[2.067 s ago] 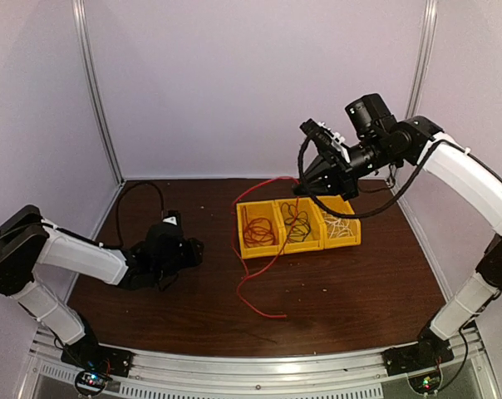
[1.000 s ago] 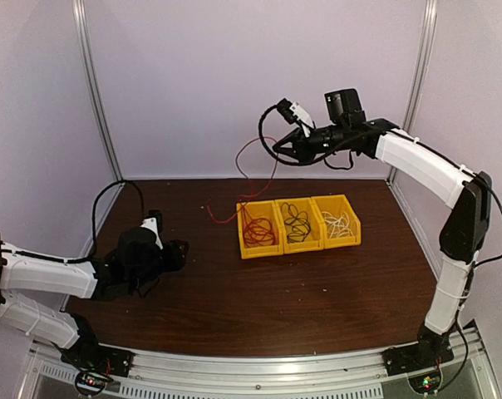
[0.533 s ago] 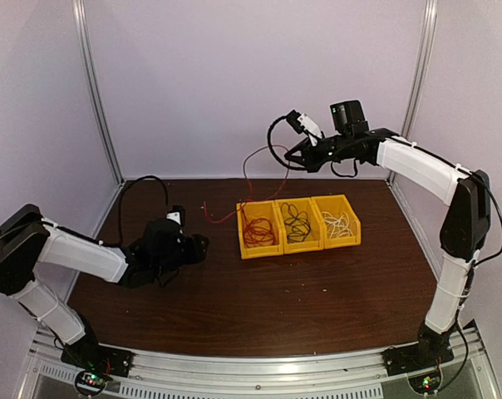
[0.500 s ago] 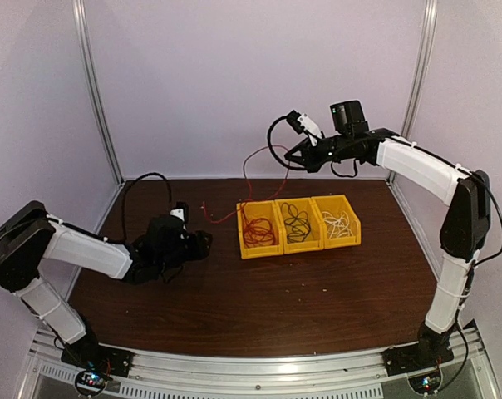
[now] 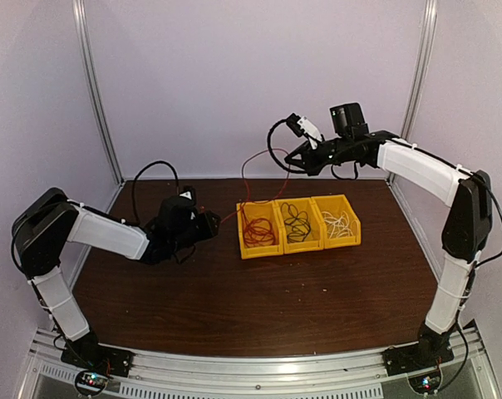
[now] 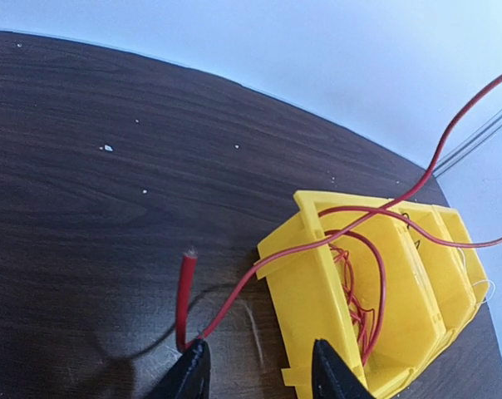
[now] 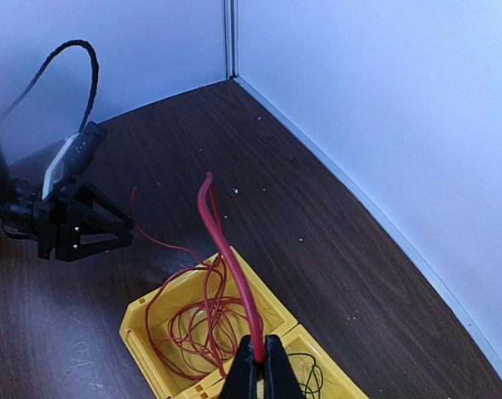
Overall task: Untangle the cables
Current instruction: Place the untangled cable in the bin.
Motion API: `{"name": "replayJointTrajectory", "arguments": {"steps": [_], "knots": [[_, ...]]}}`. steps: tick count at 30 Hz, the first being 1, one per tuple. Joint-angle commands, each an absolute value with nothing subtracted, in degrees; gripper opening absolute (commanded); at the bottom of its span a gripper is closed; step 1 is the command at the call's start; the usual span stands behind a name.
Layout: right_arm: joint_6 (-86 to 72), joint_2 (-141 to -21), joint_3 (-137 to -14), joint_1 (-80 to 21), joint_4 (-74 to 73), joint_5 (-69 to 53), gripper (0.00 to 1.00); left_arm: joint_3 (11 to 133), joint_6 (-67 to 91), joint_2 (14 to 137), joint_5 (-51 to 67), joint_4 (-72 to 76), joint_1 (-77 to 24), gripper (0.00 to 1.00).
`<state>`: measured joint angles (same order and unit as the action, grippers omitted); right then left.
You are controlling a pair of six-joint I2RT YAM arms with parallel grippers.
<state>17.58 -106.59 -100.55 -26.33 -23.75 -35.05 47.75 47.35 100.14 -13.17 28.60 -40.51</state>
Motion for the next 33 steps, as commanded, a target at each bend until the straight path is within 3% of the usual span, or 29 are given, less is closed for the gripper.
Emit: {"name": "replayJointTrajectory", "arguments": {"steps": [1,6,21,25,30,33], "knots": [[17.22,-102.88,-100.46,-26.1,-22.21,-34.93,0.0,48.04,48.85,100.34,-10.94,28.92,-40.34,0.42],[17.31,-102.18,-100.12,-26.1,-22.16,-34.56,0.0,45.58,50.98,99.87,-7.36,29.59,-38.78,0.51],[16.7,-102.2,-99.23,-26.02,-21.88,-34.98,0.0,43.48,47.98,102.38,-0.95,44.88,-36.6,0.51],[16.51,-102.26,-99.18,-25.98,-21.88,-35.14,0.0,45.13,47.85,104.15,-0.13,46.38,-36.48,0.36],[16.84,-102.21,-98.94,-26.03,-21.86,-34.68,0.0,47.14,47.52,104.96,-0.09,45.49,-36.52,0.0],[17.18,-102.4,-97.92,-26.01,-21.84,-34.53,0.0,48.9,47.28,104.86,3.43,47.45,-36.56,0.0]]}}
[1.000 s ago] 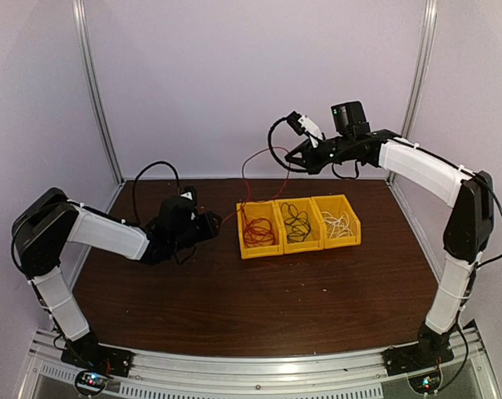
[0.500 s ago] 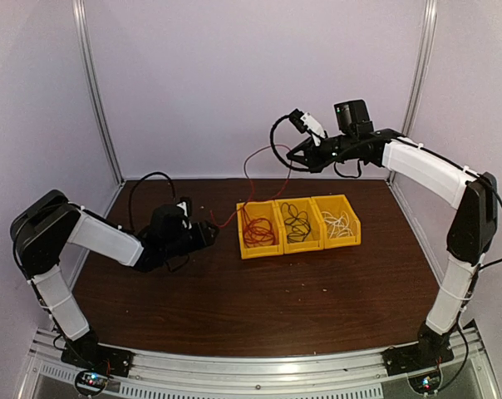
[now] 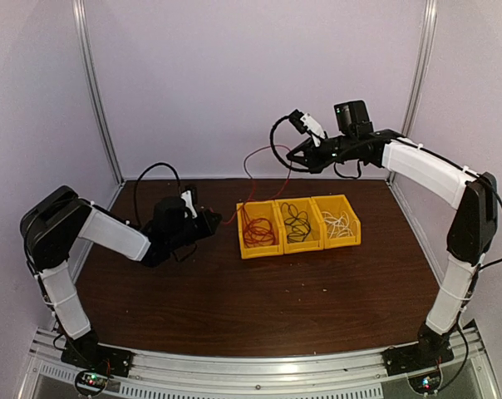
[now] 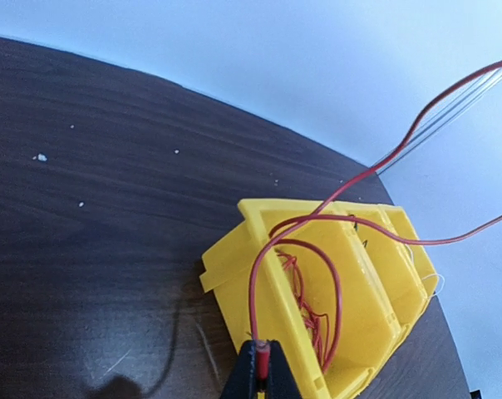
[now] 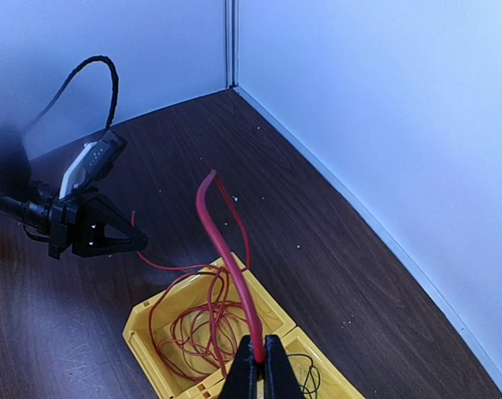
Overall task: Untangle the cables
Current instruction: Place the untangled cable in the bin.
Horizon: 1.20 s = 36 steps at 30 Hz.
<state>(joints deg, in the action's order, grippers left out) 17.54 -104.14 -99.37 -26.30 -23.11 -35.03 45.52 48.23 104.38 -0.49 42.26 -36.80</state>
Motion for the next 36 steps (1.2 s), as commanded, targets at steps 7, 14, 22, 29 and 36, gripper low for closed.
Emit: {"name": "replayJointTrajectory", "arguments": {"steps": [7,14,22,29,36], "knots": [[16.14,-105.56,-93.91,-26.14,-22.56,-37.96,0.0,58.23,49.23,108.16,11.4,51.16,-38.36,0.0],[13.24,-109.03,-91.42,-27.79,-21.32,-39.91,0.0,61.05,55.28,115.99,13.06,52.62,-39.29,0.0],[11.7,-117.98,-96.45,-32.57,-23.32,-39.96,0.0,60.78,52.87,117.39,7.96,48.84,-41.11,0.0],[9.33,-122.76,-99.12,-36.64,-23.0,-32.26,0.0,57.72,52.41,114.23,4.67,47.54,-41.48,0.0],[7.8,-126.49,-100.97,-37.83,-24.97,-23.78,0.0,56.25,52.01,111.12,3.2,44.08,-41.48,0.23]]}}
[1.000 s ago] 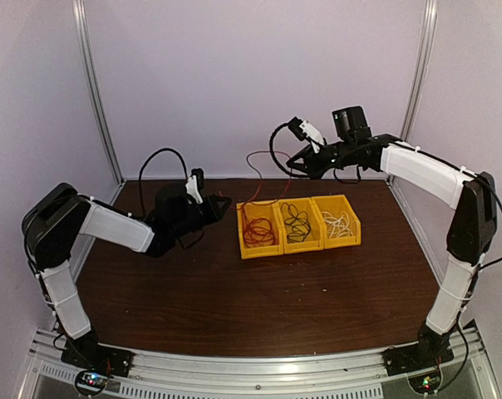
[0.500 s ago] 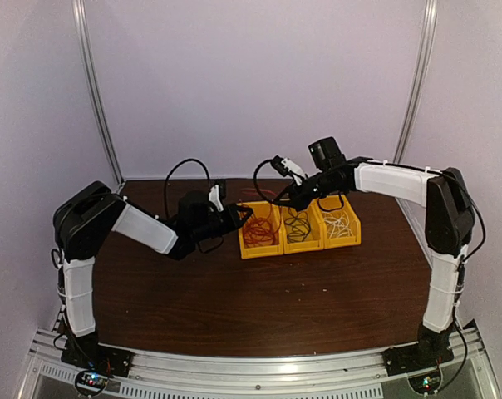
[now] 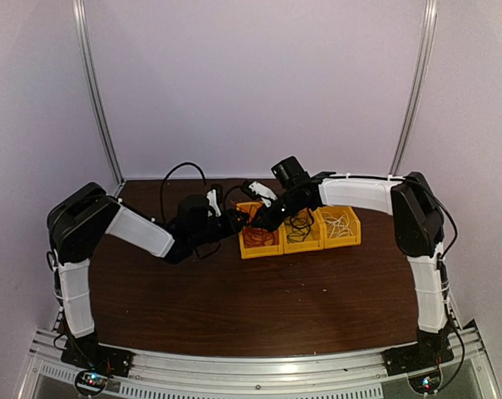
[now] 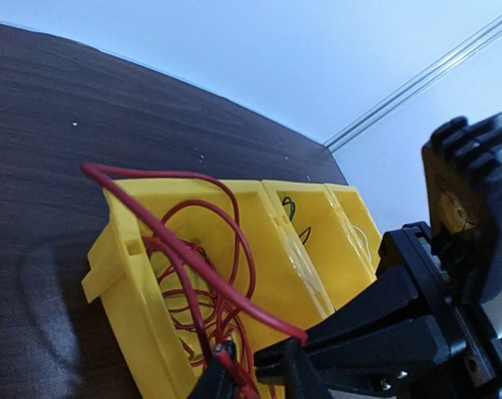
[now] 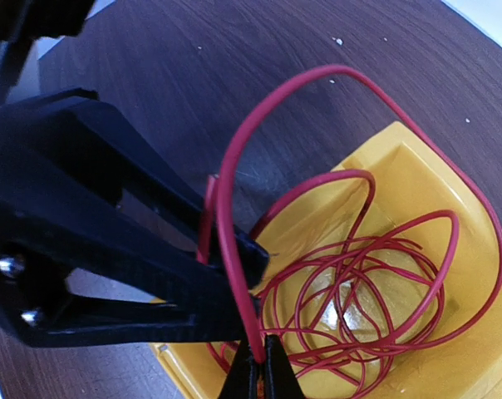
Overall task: Untangle the cables
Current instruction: Place the untangled cable in the bin.
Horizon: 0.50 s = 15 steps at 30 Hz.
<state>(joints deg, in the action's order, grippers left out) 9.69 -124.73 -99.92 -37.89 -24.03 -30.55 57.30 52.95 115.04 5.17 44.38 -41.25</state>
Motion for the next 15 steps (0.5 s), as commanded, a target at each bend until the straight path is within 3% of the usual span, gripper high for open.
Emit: {"name": "replayJointTrajectory", "arguments": {"steps": [1,7,15], "knots": [[7.62,-126.61,-100.83,-37.85,-24.98,-22.82,0.0,55.78,51.92,110.57,2.99,43.65,-41.48,0.25],[6.98,-125.72,-99.4,-37.66,-24.85,-18.96,0.0,53.73,51.61,105.9,2.88,36.76,-41.48,0.37],[6.16,-124.35,-97.09,-37.53,-24.87,-18.14,0.0,52.58,52.96,103.01,-3.14,29.98,-40.14,0.44]]}}
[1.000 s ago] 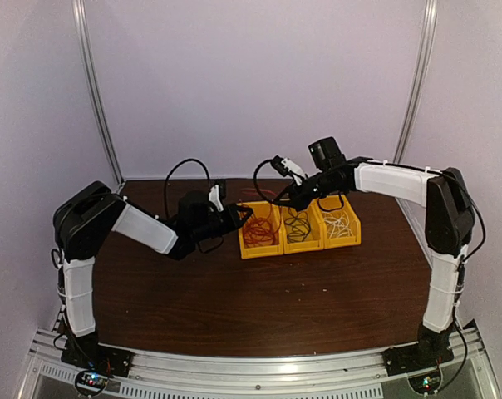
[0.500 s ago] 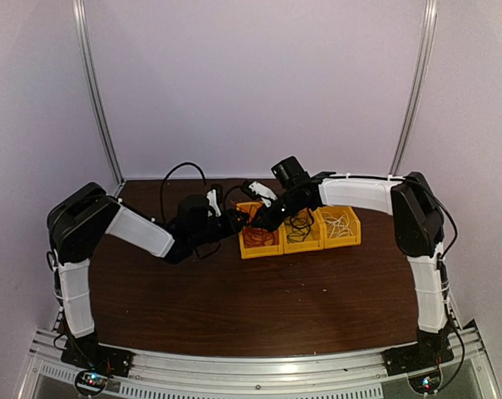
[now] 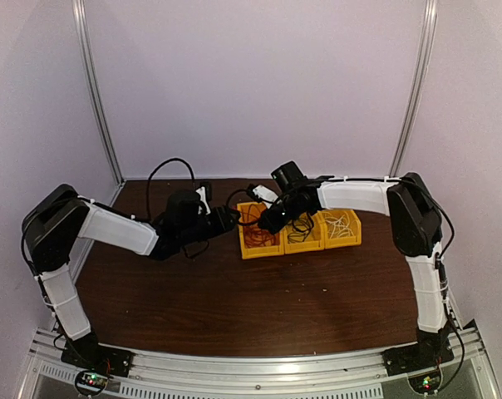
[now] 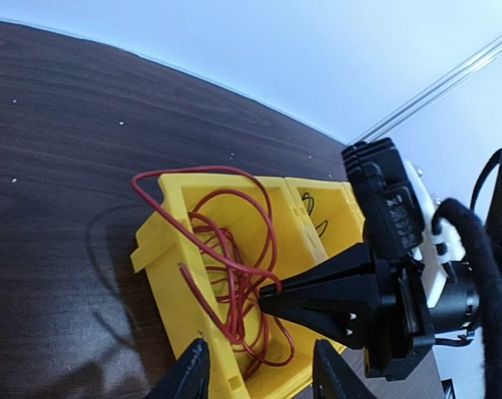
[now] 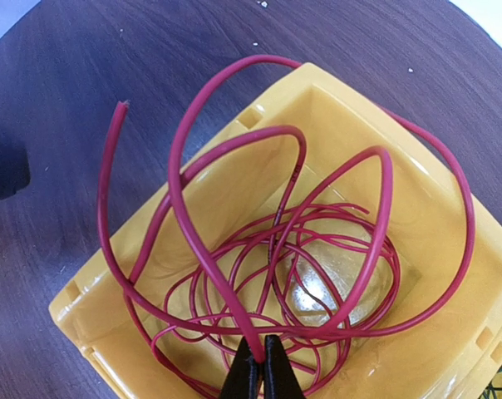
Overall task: Untangle the cables
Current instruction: Place the untangled cable in the bin, then adjust the untangled cable in the bin.
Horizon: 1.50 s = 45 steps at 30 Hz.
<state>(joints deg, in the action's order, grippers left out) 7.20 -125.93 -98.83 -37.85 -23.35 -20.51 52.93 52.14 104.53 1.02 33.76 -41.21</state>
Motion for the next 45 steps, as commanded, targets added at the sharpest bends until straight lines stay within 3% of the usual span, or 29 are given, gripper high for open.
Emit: {"name": "replayJointTrajectory", "arguments": {"steps": [1,15,23,30,45], "knots": [[6.15,-124.13,-96.93,-37.49,-24.81,-18.28,0.0,52.42,54.39,103.05,-2.85,30.12,-39.37,0.45],[6.15,-123.85,-96.57,-37.53,-23.78,-20.46,0.0,64.2,67.19,116.48,21.77,34.23,-29.46,0.47],[6.41,-124.49,-97.28,-37.54,-23.82,-20.99,0.0,68.04,76.93,122.32,27.73,40.28,-29.18,0.46],[6.42,-124.94,-97.5,-37.61,-24.04,-21.36,0.0,69.77,82.35,126.76,28.1,46.29,-28.77,0.36],[6.96,-124.95,-97.23,-37.57,-24.08,-20.59,0.0,70.97,75.54,124.51,21.39,44.89,-28.21,0.0]]}}
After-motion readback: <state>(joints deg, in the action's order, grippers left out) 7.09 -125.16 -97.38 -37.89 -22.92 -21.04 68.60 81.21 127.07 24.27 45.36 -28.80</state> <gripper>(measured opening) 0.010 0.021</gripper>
